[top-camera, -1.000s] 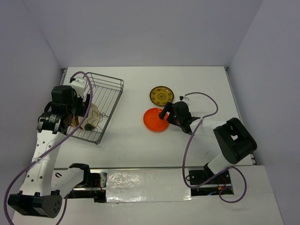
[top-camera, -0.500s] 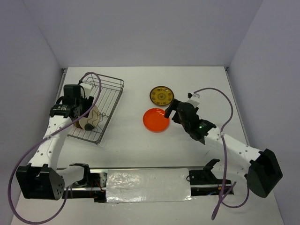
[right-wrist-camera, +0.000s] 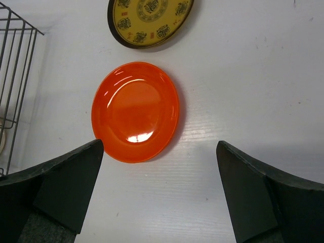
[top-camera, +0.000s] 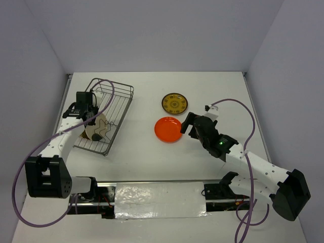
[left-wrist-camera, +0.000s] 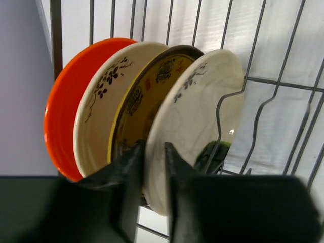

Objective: Unload the plates from the dish rack

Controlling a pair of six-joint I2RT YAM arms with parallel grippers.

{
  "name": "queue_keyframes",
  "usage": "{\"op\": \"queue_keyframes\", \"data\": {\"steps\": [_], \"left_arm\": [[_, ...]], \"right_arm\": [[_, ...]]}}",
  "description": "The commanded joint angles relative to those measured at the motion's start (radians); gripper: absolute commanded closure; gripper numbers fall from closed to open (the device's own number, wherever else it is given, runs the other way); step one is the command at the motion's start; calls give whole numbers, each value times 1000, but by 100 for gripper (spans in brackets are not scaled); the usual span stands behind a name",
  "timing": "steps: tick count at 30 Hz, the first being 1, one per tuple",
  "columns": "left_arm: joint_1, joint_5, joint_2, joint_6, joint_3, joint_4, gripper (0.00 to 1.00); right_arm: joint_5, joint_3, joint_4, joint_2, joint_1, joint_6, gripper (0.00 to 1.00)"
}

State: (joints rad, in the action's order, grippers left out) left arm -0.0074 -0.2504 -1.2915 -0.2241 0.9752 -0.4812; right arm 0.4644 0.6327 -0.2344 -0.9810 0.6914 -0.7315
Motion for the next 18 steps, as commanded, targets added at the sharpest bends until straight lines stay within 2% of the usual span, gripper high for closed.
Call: {"op": "queue_keyframes", "data": {"steps": [1,2,5,11,14,15,16,17,18], "left_arm": [[4,-3,-20,31,-3,36,70],[4,0,-12,32,3,27,78],[4,13,38,40,40,-17,90],[4,121,156,43,218,-174,99],[4,170,196,40,318,-235,100],[4,218,219,37,365,-250,100],[4,243,230,35,387,-269,100],[4,284,247,34,407,-304,100],[4,386,251,31,424,-325,100]], "right_arm": [[37,19,-17,11,14,14,0],[40,24,-20,15,19,14,0],[46,32,-29,39,28,15,0],[1,39,52,59,40,59,0],[-160,47,206,7,49,136,0],[-291,48,252,-10,51,158,0],[-369,56,377,-28,59,188,0],[-441,64,439,-72,62,195,0],[-514,73,495,-96,69,201,0]]}}
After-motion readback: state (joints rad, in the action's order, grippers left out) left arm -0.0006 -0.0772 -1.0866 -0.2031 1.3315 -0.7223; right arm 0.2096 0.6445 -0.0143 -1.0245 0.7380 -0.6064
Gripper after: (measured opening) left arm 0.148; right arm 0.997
